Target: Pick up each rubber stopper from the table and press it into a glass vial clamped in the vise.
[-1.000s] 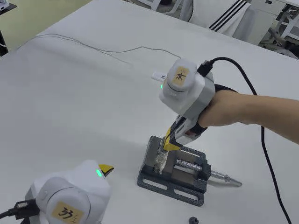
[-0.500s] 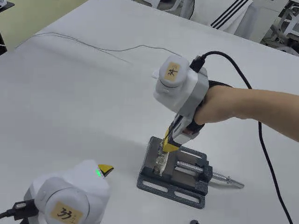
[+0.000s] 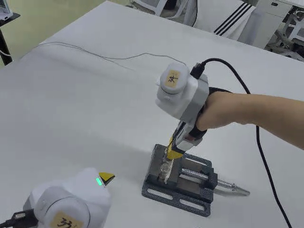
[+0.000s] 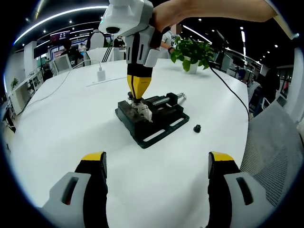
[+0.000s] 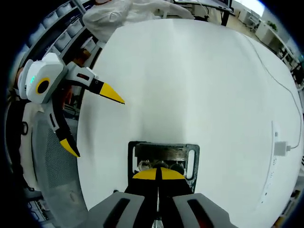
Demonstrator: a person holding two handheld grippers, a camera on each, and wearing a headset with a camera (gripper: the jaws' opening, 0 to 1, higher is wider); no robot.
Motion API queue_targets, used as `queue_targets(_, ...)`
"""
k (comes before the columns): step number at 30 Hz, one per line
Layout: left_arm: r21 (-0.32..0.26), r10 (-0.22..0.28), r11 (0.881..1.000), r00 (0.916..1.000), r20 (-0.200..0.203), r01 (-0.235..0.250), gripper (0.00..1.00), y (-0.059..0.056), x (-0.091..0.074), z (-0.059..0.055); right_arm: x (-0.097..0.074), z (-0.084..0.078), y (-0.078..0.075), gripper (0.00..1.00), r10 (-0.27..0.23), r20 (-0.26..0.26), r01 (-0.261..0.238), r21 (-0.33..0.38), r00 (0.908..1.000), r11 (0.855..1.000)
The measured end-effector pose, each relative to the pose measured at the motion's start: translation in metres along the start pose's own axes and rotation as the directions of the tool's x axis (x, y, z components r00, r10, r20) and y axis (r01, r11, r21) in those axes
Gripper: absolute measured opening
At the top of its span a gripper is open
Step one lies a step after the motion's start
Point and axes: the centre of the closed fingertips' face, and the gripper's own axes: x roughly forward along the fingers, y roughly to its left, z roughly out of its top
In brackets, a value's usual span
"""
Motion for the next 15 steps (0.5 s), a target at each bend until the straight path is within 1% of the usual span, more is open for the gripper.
queue_targets(3,0.010,0.004,1.000,1.0000,0.004,-0.004,0.87,0.000,-0.003,0.004,0.000,0.000,0.000,0.00,0.003,-0.008,-0.003,0.007,1.0000,1.000)
queue_targets(4,0.016,0.005,1.000,1.0000,0.004,-0.005,0.87,0.000,-0.003,0.006,0.000,0.000,0.001,0.00,0.001,-0.012,-0.001,-0.007,0.9999,1.000)
queue_targets(6,0.024,0.005,1.000,1.0000,0.005,-0.006,0.87,0.000,-0.004,0.009,-0.001,0.000,0.000,0.00,-0.004,-0.006,0.004,0.013,1.0000,1.000)
queue_targets(8,0.034,0.007,0.999,1.0000,0.007,-0.007,0.87,0.001,-0.004,0.014,-0.001,-0.001,0.000,0.00,-0.009,0.006,0.009,0.015,0.9999,1.000)
queue_targets(12,0.057,0.007,0.998,0.9999,0.012,-0.007,0.87,0.002,-0.004,0.022,-0.002,-0.001,-0.001,0.00,-0.005,0.047,0.001,0.066,0.9989,0.998)
queue_targets(15,0.067,0.005,0.998,0.9999,0.015,-0.006,0.87,0.001,-0.004,0.027,-0.002,-0.001,0.001,0.00,-0.010,0.072,0.005,0.071,0.9974,0.997)
